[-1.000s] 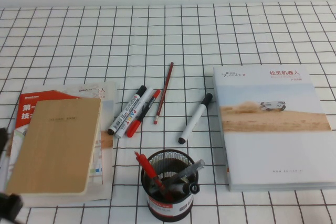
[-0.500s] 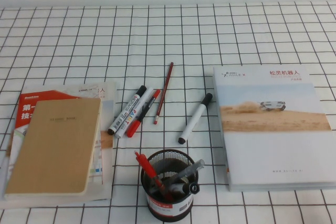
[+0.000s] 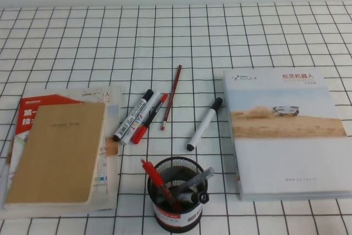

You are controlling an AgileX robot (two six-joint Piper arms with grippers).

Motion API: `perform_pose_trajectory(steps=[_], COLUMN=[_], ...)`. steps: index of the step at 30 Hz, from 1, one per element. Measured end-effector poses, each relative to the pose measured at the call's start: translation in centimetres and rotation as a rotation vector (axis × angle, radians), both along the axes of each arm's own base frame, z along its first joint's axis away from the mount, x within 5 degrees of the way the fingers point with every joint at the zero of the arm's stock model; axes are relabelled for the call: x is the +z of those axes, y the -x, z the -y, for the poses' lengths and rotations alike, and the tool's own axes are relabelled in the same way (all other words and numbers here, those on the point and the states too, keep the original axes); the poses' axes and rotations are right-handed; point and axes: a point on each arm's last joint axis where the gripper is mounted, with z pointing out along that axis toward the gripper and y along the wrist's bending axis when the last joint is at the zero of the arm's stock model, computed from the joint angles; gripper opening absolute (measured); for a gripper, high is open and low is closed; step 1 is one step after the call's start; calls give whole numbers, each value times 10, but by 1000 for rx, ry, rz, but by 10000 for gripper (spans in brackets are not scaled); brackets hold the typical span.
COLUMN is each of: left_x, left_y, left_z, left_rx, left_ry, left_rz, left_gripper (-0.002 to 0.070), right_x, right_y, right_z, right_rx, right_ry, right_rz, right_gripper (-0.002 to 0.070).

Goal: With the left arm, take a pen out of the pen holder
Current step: 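Take a marker out of the pen holder and lay it on the table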

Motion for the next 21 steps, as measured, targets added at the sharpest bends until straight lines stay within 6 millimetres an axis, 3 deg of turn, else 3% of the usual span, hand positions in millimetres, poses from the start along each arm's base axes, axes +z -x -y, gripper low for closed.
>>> perform_pose_trajectory(steps=[4, 21], left_x=[-7, -8], left_y=[2, 2], left_z=[-1, -2], left_rx=[4, 8], left_ry=[-27, -52], left_rz=[-82, -95], left_gripper=[-4, -4], right_x=[0, 0], right_y=[0, 0], right_z=[0, 0], right_rx=[0, 0], right_ry=[0, 0], right_rz=[0, 0], right_gripper=[-15, -15])
